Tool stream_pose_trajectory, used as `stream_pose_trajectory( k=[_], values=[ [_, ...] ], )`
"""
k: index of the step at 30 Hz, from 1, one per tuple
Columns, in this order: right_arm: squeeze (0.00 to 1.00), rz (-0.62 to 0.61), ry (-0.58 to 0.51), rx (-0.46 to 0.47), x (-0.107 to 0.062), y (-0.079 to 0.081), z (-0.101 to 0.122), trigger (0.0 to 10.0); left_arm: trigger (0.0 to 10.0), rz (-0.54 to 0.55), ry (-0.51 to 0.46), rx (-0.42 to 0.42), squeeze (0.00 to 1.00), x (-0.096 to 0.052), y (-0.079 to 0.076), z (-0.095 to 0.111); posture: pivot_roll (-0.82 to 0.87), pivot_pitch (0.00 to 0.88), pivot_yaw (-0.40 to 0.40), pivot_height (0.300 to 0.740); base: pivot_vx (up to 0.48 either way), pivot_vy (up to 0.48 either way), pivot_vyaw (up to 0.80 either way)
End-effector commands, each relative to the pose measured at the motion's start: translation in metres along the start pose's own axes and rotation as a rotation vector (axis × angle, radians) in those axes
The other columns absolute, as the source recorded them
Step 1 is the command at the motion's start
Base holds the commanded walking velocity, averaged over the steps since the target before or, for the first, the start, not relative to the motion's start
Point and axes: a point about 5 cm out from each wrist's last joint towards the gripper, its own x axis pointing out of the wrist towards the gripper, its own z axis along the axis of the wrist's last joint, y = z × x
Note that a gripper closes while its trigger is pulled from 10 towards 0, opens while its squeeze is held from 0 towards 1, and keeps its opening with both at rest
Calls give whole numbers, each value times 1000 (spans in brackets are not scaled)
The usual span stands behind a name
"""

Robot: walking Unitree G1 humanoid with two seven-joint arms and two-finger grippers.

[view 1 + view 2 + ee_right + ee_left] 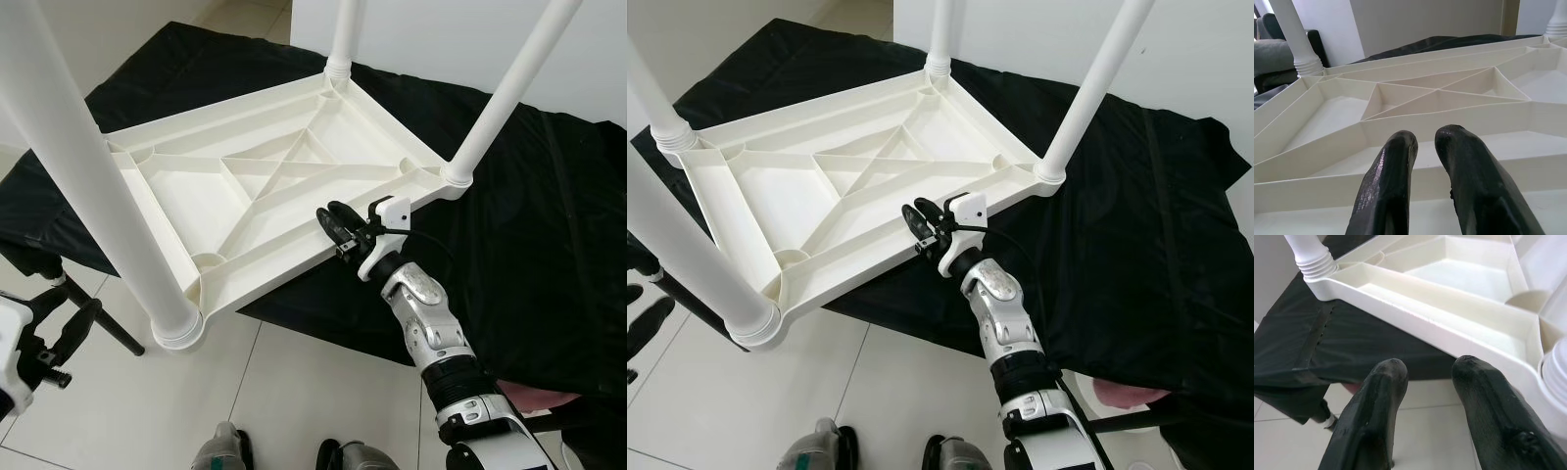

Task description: Building children table

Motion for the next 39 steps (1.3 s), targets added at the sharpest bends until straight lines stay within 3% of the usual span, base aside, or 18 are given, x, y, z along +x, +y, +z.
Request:
stream_pose_trajectory(
  k=[1,7,9,16,17,19,22,26,33,36,39],
  values=[
    [0,-17,-5,-6,-4,-2,0,10000,10000,169,24,-34,0,0,4,-6,202,140,-62,740,0,0,0],
    [0,-41,-8,2,-7,-2,-2,10000,10000,182,-30,-144,0,19,-12,-7,156,125,-45,740,0,0,0],
    [0,-55,-13,5,-8,-2,-1,10000,10000,134,-54,-204,0,31,-28,-7,138,120,-40,740,0,0,0],
    [0,-103,-29,0,-8,-5,2,10000,10000,31,-82,-277,0,46,-56,-3,123,116,-33,740,0,0,0],
    [0,-150,-43,-7,-8,-8,5,10000,10000,-20,-100,-304,0,53,-69,2,123,116,-33,740,0,0,0],
    [0,-150,-43,-7,-8,-8,5,10000,10000,-20,-100,-304,0,53,-69,2,123,116,-33,740,0,0,0],
    [0,-327,-41,-104,-5,-15,10,10000,10000,-171,-158,-345,0,73,-103,17,79,117,-22,740,0,0,0],
    [0,-368,-31,-150,-4,-15,11,10000,10000,-209,-172,-351,0,77,-111,21,79,117,-22,740,0,0,0],
    [0,-597,49,-263,-1,-34,11,10000,10000,-308,-223,-404,0,99,-139,40,28,133,-4,740,0,0,0],
    [0,-597,49,-263,-1,-34,11,10000,10000,-308,-223,-404,0,99,-139,40,28,133,-4,740,0,0,0],
    [0,-730,34,-270,-1,-49,20,10000,10000,-351,-261,-431,0,108,-154,56,20,137,2,740,0,0,0]
  ],
)
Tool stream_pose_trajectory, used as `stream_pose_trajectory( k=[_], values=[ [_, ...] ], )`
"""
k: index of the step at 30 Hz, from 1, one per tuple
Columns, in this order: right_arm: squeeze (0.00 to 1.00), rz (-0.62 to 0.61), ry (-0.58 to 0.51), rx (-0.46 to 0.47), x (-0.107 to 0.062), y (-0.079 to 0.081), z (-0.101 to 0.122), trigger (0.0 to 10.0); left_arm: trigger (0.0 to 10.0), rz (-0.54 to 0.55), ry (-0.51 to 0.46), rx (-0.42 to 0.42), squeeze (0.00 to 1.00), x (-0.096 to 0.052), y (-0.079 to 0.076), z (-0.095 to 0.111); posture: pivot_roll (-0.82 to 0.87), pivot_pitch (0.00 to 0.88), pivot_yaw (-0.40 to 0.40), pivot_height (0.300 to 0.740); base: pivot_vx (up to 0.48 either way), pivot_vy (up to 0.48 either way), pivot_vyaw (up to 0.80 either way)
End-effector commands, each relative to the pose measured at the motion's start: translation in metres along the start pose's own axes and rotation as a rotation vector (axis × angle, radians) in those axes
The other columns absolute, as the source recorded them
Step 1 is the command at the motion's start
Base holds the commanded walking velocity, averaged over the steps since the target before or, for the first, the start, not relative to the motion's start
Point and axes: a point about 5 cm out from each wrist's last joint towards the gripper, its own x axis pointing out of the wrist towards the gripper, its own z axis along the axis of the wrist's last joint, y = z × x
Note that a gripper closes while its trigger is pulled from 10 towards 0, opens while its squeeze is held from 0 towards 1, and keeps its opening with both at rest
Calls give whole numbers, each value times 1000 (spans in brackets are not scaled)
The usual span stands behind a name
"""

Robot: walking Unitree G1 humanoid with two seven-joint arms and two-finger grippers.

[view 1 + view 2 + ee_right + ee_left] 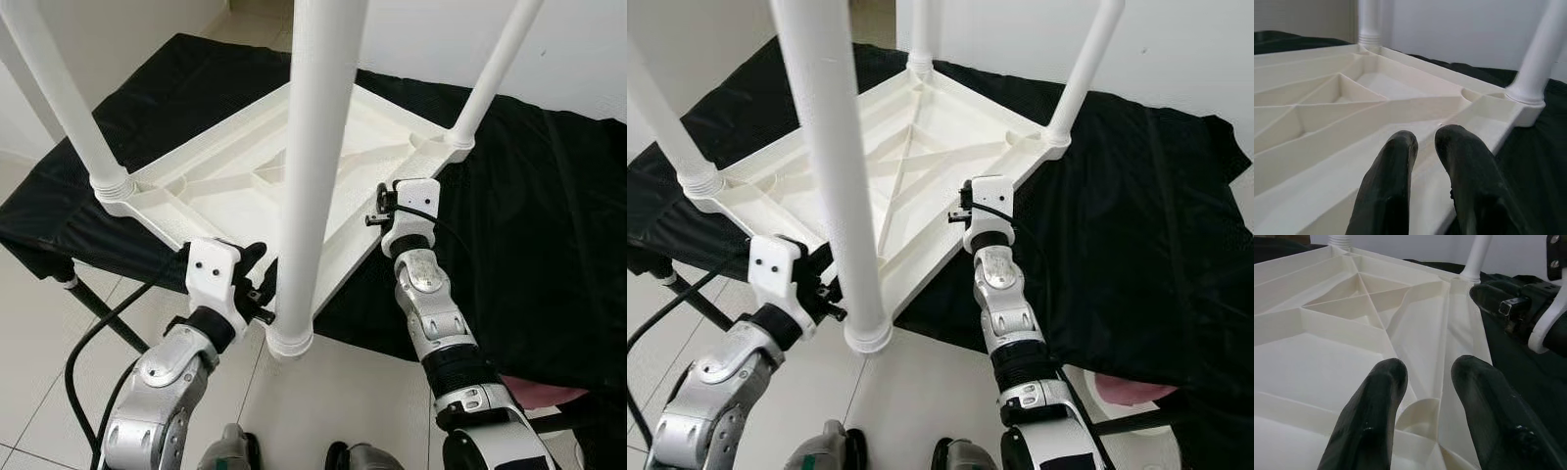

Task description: Building children table

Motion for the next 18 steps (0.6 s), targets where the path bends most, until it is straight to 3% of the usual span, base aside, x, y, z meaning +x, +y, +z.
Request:
stream_pose_trajectory(
  k=[1,7,10,18],
  values=[
    [0,-101,9,4,4,-10,2,10000,10000,-45,-4,-22,0,11,-13,2,20,137,2,740,0,0,0],
    [0,-199,41,-18,7,-18,-3,10000,10000,-45,-33,-21,0,19,-16,12,9,143,14,740,0,0,0],
    [0,-254,120,-20,12,-22,-14,10000,10000,-95,-59,-21,0,25,-26,19,20,150,22,740,0,0,0],
    [0,-274,173,0,20,-19,-19,10000,10000,-138,-51,-6,0,30,-35,19,24,157,28,740,0,0,0]
  ],
)
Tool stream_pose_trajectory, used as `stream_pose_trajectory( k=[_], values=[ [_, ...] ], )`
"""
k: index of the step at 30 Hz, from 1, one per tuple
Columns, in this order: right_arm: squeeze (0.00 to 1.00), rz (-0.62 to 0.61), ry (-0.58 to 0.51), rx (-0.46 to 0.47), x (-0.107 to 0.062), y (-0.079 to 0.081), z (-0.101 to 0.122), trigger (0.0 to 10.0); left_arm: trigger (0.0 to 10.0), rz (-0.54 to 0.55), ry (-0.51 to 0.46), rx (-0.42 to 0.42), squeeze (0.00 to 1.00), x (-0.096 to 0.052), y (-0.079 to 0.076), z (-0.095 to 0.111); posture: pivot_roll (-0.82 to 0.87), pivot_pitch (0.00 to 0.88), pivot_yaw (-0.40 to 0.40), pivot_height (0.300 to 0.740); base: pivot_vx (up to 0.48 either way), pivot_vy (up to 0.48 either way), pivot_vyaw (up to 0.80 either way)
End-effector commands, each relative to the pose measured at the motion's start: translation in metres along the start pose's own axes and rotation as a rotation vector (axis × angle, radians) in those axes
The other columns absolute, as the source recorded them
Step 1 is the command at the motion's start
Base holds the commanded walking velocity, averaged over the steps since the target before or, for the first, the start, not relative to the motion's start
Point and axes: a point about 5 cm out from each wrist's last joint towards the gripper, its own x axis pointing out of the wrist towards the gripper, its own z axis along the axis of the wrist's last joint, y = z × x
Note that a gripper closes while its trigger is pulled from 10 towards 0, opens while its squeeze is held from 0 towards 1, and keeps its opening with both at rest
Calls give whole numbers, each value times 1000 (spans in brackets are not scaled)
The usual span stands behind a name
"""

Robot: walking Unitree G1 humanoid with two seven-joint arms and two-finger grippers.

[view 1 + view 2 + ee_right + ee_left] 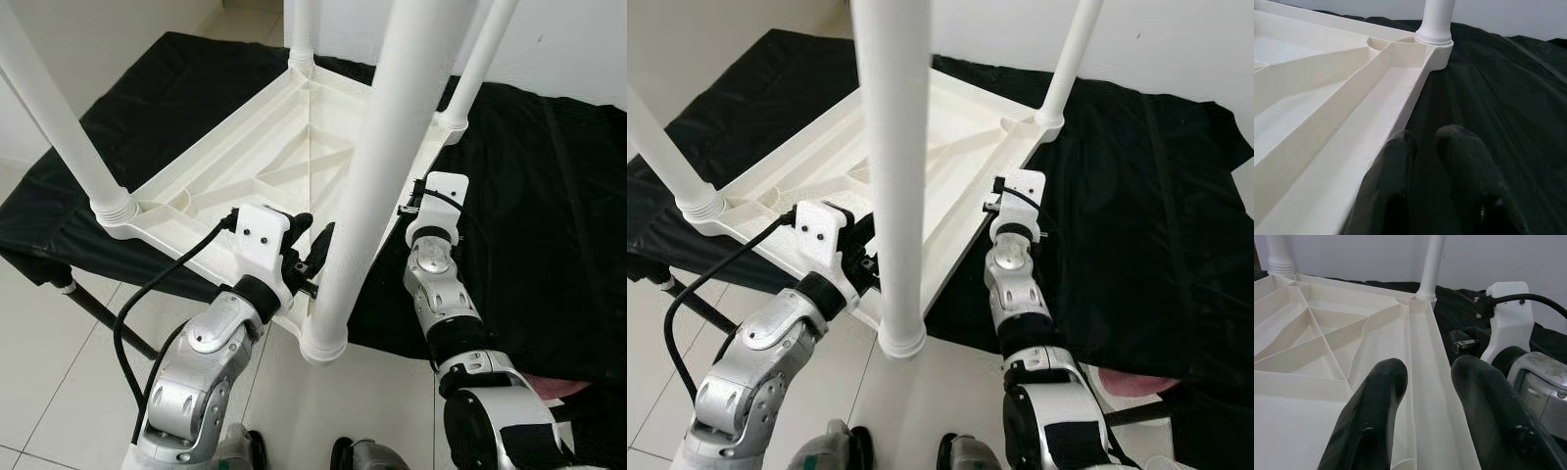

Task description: Building children table

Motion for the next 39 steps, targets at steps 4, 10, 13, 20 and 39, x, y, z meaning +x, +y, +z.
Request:
stream_pose_trajectory(
  k=[4,10,13,20,39],
  values=[
    [0,15,81,47,4,6,-8,10000,10000,-45,12,-10,0,3,-10,-1,32,171,35,740,0,0,0],
    [0,40,126,87,7,14,-8,10000,10000,-47,12,-12,0,3,-13,1,37,182,37,740,0,0,0],
    [0,57,143,88,9,18,-7,10000,10000,-48,11,-11,0,3,-14,2,42,190,38,740,0,0,0],
    [0,120,171,123,12,29,-2,10000,10000,-52,11,-8,0,2,-16,4,43,192,38,740,0,0,0],
    [0,434,27,317,23,35,27,10000,10000,-65,2,-3,0,6,-19,9,34,182,52,740,0,0,0]
  ],
)
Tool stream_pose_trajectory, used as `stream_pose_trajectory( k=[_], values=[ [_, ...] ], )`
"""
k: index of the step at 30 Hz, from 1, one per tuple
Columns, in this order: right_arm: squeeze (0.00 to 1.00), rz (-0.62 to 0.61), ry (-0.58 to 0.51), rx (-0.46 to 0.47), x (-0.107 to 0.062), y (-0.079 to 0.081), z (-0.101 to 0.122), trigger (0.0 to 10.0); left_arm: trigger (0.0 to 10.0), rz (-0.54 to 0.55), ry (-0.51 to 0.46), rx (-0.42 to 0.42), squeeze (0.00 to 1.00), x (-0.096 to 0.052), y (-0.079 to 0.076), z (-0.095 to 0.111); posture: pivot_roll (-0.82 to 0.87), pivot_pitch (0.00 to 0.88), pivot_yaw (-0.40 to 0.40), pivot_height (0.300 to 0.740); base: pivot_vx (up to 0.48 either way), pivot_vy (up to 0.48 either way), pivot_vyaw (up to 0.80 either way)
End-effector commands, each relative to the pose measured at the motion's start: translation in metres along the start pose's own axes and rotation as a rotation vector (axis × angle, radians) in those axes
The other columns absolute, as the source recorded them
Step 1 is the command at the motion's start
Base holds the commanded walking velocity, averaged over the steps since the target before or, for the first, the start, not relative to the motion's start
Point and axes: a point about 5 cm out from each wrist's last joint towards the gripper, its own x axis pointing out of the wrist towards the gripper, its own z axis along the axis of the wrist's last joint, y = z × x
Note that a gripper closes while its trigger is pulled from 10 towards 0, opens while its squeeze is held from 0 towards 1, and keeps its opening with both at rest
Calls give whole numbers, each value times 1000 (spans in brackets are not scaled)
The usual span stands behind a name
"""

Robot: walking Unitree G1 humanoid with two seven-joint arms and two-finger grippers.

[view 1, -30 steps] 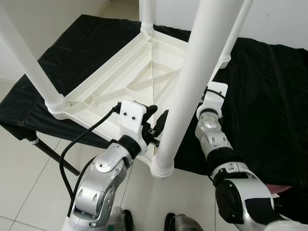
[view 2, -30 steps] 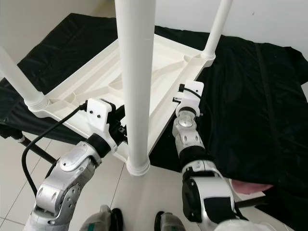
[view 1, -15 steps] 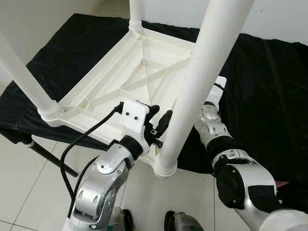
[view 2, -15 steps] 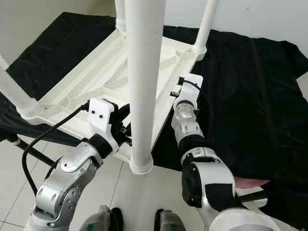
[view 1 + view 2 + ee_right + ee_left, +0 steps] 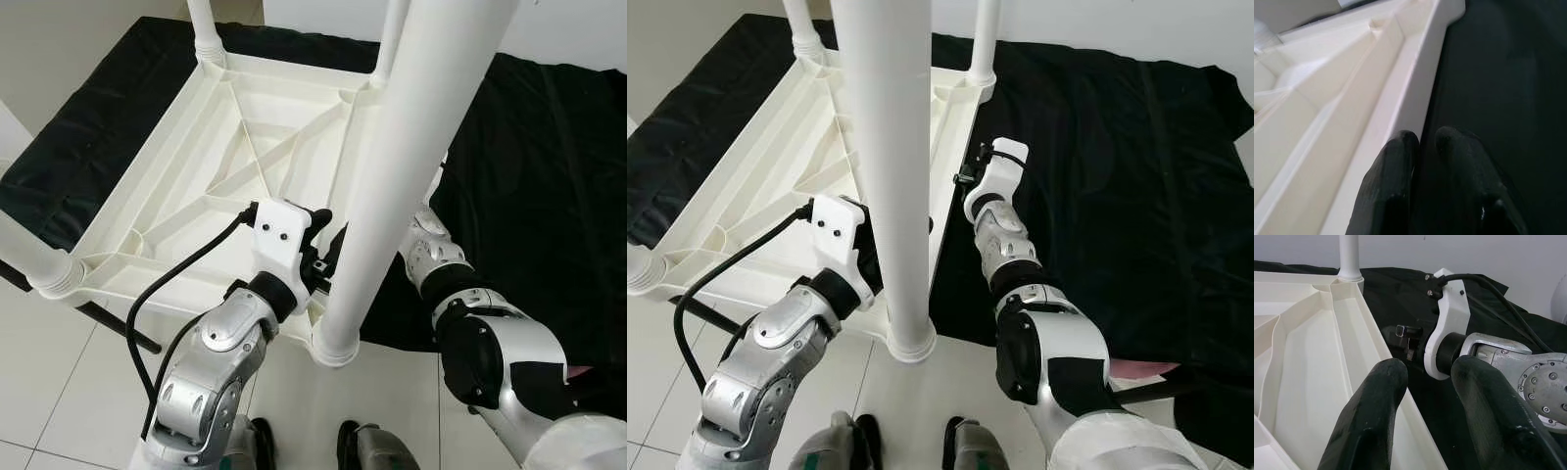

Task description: Building children table

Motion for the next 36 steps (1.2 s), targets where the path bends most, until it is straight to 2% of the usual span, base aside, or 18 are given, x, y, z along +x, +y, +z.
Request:
stream_pose_trajectory(
  k=[1,6,7,8,10,11,12,13,14,15,16,18,26,32,33,36],
  values=[
    [0,-30,-127,-89,-5,-8,10,10000,10000,-17,11,1,0,2,-3,-1,32,180,51,740,0,0,0],
    [0,-36,-204,-131,-14,-19,11,10000,10000,-15,17,11,0,1,-1,-3,23,176,50,740,0,0,0],
    [0,-31,-231,-132,-19,-22,11,10000,10000,-10,21,18,0,2,1,-3,14,171,52,740,0,0,0],
    [0,-13,-274,-131,-31,-25,10,10000,10000,-6,31,34,0,1,5,-5,5,168,56,740,0,0,0],
    [0,-1,-288,-132,-35,-26,10,10000,10000,-5,35,38,0,0,7,-6,5,168,56,740,0,0,0],
    [0,14,-308,-137,-44,-26,11,10000,10000,-16,42,51,0,-4,10,-7,0,165,55,740,0,0,0],
    [0,14,-308,-137,-44,-26,11,10000,10000,-16,42,51,0,-4,10,-7,0,165,55,740,0,0,0],
    [0,67,-337,-118,-55,-25,14,10000,10000,-58,61,89,0,-11,14,-9,0,165,55,740,0,0,0],
    [0,67,-337,-118,-55,-25,14,10000,10000,-58,61,89,0,-11,14,-9,0,165,55,740,0,0,0],
    [0,108,-361,-130,-66,-25,16,10000,10000,-106,76,142,0,-19,17,-11,3,164,51,740,0,0,0],
    [0,108,-361,-130,-66,-25,16,10000,10000,-106,76,142,0,-19,17,-11,3,164,51,740,0,0,0],
    [0,99,-372,-176,-75,-30,14,10000,10000,-155,108,202,0,-26,23,-17,0,163,52,740,0,0,0],
    [0,96,-343,-197,-93,-38,15,10000,10000,-263,172,252,0,-37,34,-27,-30,158,49,740,0,0,0],
    [0,94,-333,-220,-98,-40,20,10000,10000,-311,192,284,0,-41,39,-29,-38,154,49,740,0,0,0],
    [0,91,-336,-223,-100,-42,22,10000,10000,-330,233,290,1000,-44,48,-34,-50,151,58,740,0,0,0],
    [0,89,-337,-230,-101,-44,23,10000,10000,-338,253,287,1000,-45,52,-37,-50,151,58,740,0,0,0]
  ],
)
